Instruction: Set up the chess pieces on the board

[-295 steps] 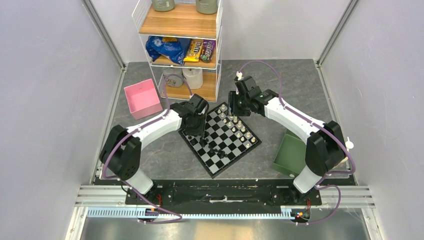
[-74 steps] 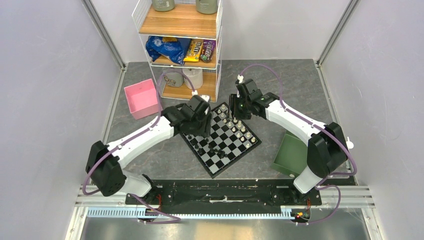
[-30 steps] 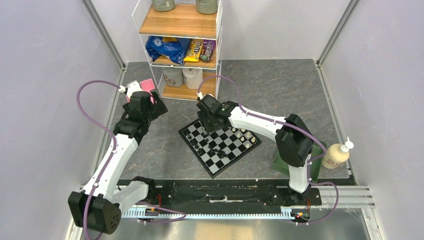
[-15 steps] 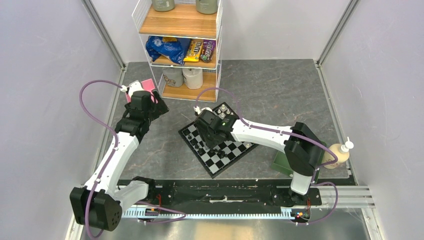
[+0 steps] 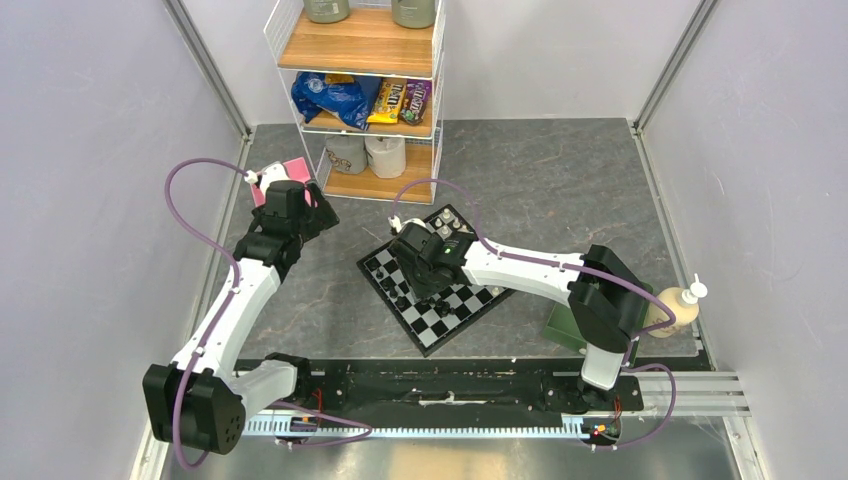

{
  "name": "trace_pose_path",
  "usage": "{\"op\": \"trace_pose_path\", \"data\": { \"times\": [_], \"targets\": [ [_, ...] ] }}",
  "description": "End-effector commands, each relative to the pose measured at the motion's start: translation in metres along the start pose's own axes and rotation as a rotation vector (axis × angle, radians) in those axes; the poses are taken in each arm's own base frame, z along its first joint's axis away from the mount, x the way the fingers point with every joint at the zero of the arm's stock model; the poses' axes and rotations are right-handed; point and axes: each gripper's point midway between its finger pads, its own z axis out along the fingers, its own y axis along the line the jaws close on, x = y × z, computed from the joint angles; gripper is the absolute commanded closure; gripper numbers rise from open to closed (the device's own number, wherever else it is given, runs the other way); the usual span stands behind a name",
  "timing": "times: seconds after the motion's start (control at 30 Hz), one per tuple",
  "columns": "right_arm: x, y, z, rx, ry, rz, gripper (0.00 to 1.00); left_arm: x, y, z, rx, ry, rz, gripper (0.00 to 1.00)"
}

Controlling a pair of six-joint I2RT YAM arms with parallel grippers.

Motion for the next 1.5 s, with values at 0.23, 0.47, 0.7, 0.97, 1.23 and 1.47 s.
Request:
{"op": "trace_pose_path", "data": {
  "times": [0.23,0.47,0.7,0.97,1.23,1.47],
  "targets": [
    [-0.001,0.001,0.004,0.005,0.002,-0.008,0.63,-0.018,-0.003,-0.002,0.004,-0.054,-0.022,0.00],
    [0.000,-0.002,0.009,0.023,0.008,-0.010,0.64,-0.020,-0.002,-0.002,0.003,-0.058,-0.015,0.00],
    [0.000,-0.004,0.012,0.043,0.007,-0.001,0.68,-0.022,-0.004,-0.005,0.011,-0.053,-0.007,0.00],
    [0.002,-0.004,0.013,0.038,0.014,-0.007,0.72,-0.019,-0.002,-0.004,0.006,-0.045,0.000,0.00],
    [0.002,-0.004,0.013,0.040,0.013,-0.003,0.82,-0.016,-0.002,-0.003,0.006,-0.039,0.000,0.00],
    [0.001,-0.002,0.010,0.028,0.010,0.001,0.87,-0.017,-0.001,-0.004,0.006,-0.045,-0.001,0.00]
  ]
}}
